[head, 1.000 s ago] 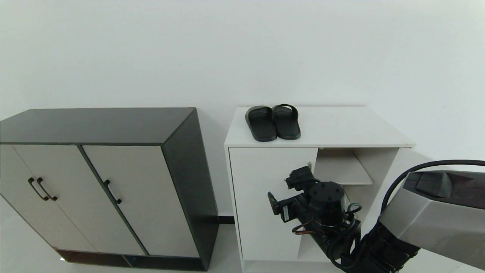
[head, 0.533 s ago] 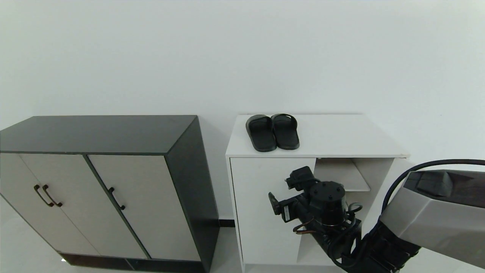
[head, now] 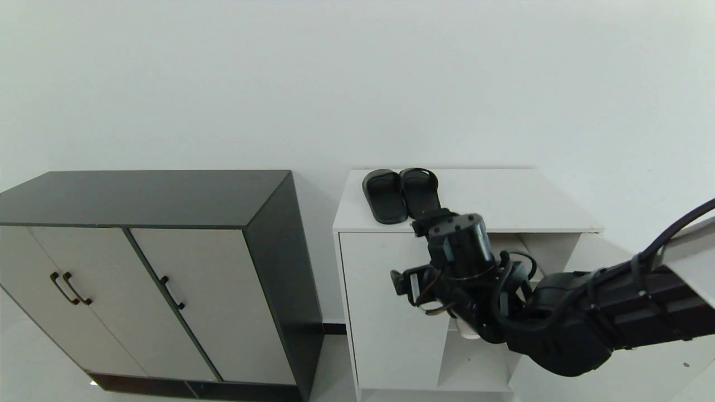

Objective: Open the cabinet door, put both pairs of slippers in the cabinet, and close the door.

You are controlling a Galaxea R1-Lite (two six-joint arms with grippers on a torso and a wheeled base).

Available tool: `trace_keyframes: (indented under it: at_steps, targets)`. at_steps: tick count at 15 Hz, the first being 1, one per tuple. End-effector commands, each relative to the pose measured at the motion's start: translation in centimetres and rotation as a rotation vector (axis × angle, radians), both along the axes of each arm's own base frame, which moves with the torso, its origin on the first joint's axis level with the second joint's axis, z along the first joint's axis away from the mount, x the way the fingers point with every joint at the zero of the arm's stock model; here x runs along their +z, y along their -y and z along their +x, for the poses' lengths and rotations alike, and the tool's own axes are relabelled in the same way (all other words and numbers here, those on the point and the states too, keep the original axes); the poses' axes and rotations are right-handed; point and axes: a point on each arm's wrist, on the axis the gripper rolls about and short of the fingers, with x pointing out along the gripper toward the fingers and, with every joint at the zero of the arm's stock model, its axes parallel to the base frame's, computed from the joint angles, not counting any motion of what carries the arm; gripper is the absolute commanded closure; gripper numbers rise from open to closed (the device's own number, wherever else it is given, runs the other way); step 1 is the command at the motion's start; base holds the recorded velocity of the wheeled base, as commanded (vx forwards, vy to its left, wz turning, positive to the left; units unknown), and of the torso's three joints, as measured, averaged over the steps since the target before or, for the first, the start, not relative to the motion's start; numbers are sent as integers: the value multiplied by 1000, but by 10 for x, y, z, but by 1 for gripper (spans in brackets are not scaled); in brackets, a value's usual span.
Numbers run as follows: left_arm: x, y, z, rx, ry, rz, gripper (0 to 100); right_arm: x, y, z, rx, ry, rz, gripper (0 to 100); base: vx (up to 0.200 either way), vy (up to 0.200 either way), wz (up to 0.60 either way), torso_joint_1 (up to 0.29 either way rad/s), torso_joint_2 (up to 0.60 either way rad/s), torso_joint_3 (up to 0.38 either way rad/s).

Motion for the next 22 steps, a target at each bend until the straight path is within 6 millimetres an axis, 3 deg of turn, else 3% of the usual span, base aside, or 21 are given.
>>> trace_keyframes:
  at_steps: [1, 7, 16, 22]
  targets:
    - [0, 0, 0, -1, 0, 1, 100, 35, -7, 3, -60, 80, 77, 0, 0, 0, 0, 0, 0, 0]
    - [0, 0, 0, 1, 0, -1, 100, 18, -5, 3, -63, 96, 68, 0, 0, 0, 0, 0, 0, 0]
    - [0, 0, 0, 1, 0, -1, 100, 16, -4, 9, -73, 103, 73, 0, 200, 0, 0, 3, 3, 3]
    - [0, 0, 0, 1, -1, -2, 100, -2, -14, 35, -101, 98, 71, 0, 200, 0, 0, 3, 2, 2]
